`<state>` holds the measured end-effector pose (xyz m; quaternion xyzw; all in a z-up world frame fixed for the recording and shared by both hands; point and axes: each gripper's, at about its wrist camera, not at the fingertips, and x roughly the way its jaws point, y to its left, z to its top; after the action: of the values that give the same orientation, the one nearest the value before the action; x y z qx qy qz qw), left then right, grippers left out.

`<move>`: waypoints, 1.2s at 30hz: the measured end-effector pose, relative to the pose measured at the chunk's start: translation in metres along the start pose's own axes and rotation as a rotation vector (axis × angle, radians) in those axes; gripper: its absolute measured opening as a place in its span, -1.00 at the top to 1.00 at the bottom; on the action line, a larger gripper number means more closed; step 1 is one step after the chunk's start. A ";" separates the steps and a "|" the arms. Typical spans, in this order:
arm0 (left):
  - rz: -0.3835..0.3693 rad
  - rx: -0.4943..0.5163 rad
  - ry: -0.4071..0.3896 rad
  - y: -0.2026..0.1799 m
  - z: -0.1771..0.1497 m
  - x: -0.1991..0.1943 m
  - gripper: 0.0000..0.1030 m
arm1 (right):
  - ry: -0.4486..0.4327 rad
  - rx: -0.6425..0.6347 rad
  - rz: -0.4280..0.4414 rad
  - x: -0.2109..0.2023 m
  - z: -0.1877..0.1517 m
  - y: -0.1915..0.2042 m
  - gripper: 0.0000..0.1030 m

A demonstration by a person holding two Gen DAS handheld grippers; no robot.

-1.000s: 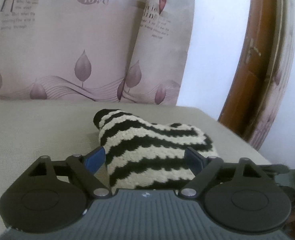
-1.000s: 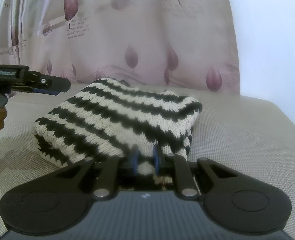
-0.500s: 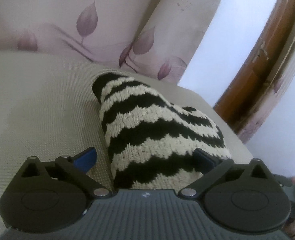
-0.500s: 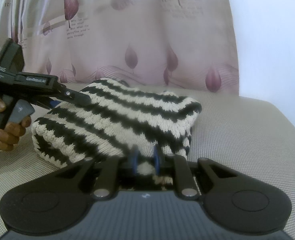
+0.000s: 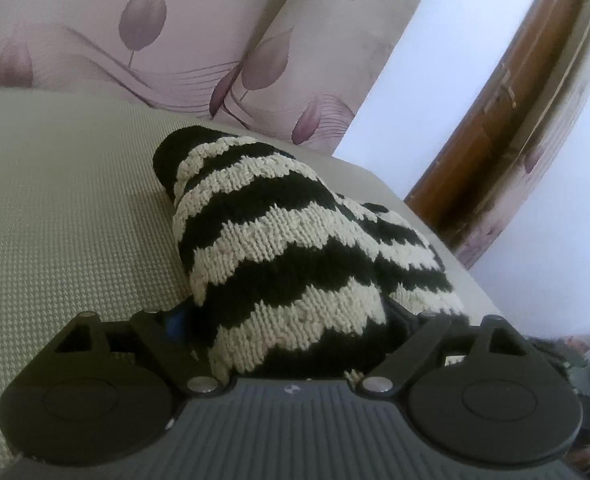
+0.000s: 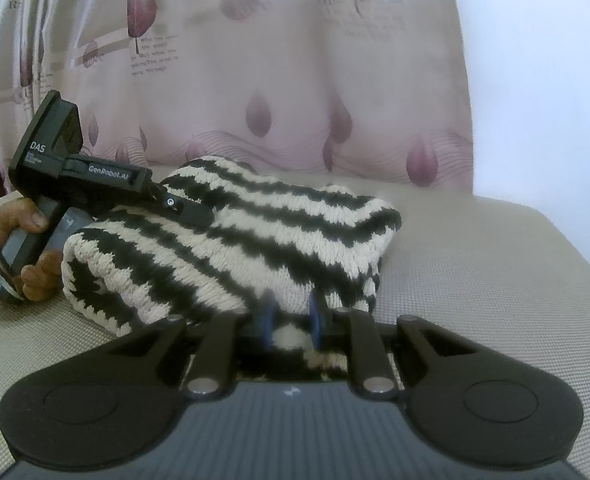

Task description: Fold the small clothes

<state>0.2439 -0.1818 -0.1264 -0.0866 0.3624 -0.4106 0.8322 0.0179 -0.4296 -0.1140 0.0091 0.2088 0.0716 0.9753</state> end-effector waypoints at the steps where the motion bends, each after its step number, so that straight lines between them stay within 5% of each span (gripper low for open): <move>1: 0.011 0.011 -0.007 -0.002 -0.002 -0.001 -0.69 | -0.001 0.001 -0.002 0.000 0.000 0.000 0.65; 19: 0.046 0.031 -0.031 -0.009 -0.004 -0.003 -0.79 | -0.020 0.035 -0.009 -0.003 0.000 -0.004 0.53; 20: 0.049 0.031 -0.031 -0.009 -0.004 -0.003 -0.79 | -0.029 0.038 -0.025 -0.005 0.000 -0.004 0.28; 21: 0.051 0.030 -0.032 -0.009 -0.004 -0.003 -0.80 | -0.042 0.052 -0.059 -0.007 -0.001 -0.005 -0.42; 23: 0.051 0.027 -0.032 -0.009 -0.003 -0.003 -0.80 | -0.079 0.105 -0.067 -0.013 -0.002 -0.012 -0.99; 25: 0.055 0.029 -0.033 -0.010 -0.003 -0.003 -0.80 | -0.116 0.160 -0.036 -0.019 -0.004 -0.020 -0.97; 36: 0.063 0.034 -0.039 -0.013 -0.005 -0.003 -0.81 | 0.024 0.428 0.160 0.021 0.013 -0.056 -0.95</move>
<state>0.2316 -0.1866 -0.1223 -0.0692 0.3419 -0.3886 0.8528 0.0498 -0.4823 -0.1135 0.2316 0.2293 0.1031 0.9398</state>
